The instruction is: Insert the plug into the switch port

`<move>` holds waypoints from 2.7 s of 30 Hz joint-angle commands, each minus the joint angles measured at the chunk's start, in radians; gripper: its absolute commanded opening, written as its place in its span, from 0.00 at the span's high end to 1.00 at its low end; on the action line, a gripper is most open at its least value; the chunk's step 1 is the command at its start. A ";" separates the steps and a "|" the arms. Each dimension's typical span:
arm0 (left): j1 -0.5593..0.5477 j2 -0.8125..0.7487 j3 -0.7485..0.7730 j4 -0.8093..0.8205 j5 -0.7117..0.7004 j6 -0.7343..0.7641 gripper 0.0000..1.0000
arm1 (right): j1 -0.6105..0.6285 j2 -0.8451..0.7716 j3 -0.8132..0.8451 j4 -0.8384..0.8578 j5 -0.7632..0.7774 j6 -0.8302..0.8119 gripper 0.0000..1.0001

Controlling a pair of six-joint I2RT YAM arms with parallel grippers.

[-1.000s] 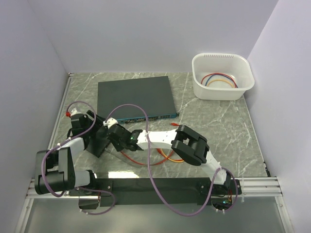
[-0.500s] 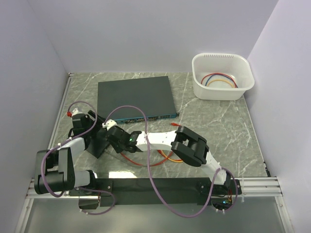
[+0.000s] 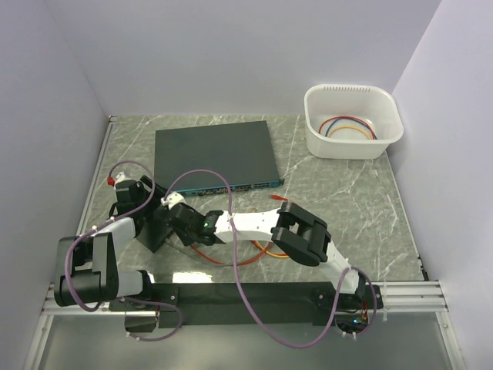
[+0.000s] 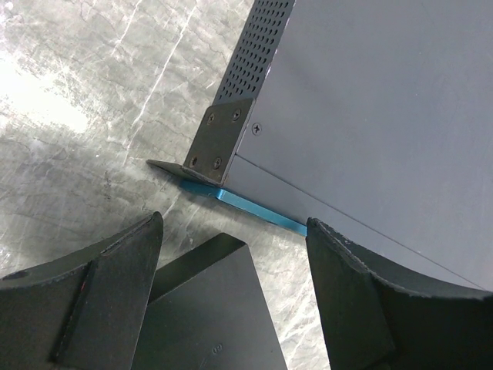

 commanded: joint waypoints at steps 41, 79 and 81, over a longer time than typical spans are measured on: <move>-0.029 0.050 0.048 -0.068 -0.048 0.004 0.19 | 0.058 -0.053 0.016 -0.009 0.027 0.022 1.00; -0.046 0.058 0.059 -0.076 -0.059 0.010 0.19 | 0.019 0.072 0.189 -0.029 0.005 0.008 1.00; -0.046 0.059 0.059 -0.078 -0.059 0.010 0.19 | 0.018 0.077 0.191 -0.024 -0.002 0.006 1.00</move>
